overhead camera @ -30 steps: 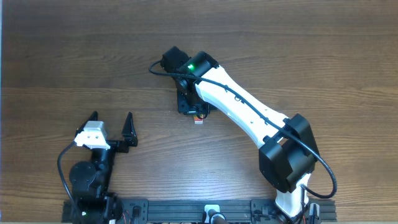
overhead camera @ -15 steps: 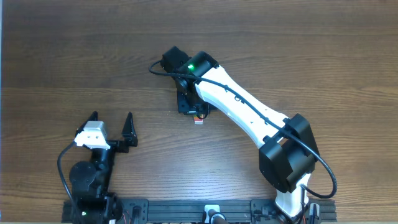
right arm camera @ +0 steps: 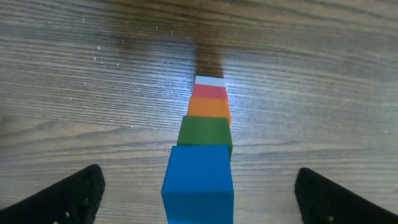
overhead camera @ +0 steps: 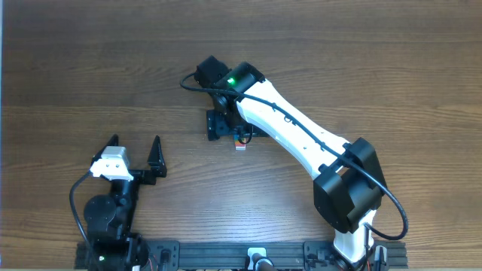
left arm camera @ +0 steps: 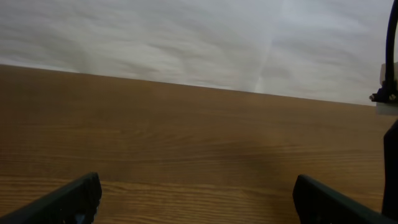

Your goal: Stack Cubes

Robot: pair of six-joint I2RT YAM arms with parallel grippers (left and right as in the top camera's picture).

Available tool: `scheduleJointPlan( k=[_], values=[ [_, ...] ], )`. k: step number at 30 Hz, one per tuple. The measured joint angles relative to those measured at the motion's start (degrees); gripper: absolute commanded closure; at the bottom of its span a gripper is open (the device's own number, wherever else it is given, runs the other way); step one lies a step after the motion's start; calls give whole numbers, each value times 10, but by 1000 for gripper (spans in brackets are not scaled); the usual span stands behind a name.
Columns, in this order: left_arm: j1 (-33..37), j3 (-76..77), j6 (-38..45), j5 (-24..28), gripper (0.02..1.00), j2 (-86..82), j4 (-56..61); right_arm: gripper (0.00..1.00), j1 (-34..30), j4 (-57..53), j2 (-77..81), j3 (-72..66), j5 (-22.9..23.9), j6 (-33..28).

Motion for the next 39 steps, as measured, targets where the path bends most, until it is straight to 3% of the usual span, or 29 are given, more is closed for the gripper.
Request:
scheduleJointPlan(
  k=[10, 19, 24, 31, 39],
  values=[
    [0, 0, 0, 0, 20, 0, 0, 9, -17, 42, 0, 0, 13, -20],
    [0, 0, 0, 0, 18, 0, 0, 7, -155, 70, 3, 107, 36, -117],
    [0, 0, 0, 0, 18, 0, 0, 7, -237, 33, 1, 218, 82, -175],
    [0, 0, 0, 0, 18, 0, 0, 9, -285, 6, -45, 227, 178, -245],
    [0, 0, 0, 0, 18, 0, 0, 9, -349, 35, -229, 173, 212, -301]
  ],
)
